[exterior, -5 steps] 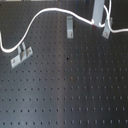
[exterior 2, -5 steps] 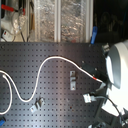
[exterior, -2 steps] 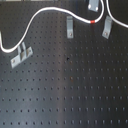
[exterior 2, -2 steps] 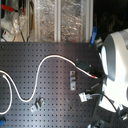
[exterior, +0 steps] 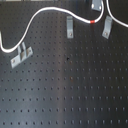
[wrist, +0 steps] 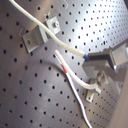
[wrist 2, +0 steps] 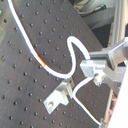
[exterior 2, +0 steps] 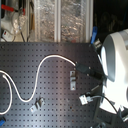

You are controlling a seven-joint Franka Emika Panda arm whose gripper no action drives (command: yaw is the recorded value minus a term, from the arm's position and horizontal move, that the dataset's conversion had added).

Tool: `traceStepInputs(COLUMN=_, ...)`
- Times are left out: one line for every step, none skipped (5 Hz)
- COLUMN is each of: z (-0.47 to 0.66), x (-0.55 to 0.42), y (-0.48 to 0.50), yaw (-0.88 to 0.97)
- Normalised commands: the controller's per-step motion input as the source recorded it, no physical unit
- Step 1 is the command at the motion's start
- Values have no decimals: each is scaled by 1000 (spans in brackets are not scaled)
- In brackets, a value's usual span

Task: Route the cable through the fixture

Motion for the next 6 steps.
traceStepInputs(z=183, x=145, y=-43, yaw=51)
traceStepInputs(z=214, x=40, y=-56, yaw=57)
traceStepInputs(z=235, x=-28, y=-45, yaw=0)
traceStepInputs(z=366, x=-54, y=24, yaw=0)
traceStepInputs(z=413, x=-151, y=58, yaw=0)
traceStepInputs(z=234, x=-474, y=164, yaw=14)
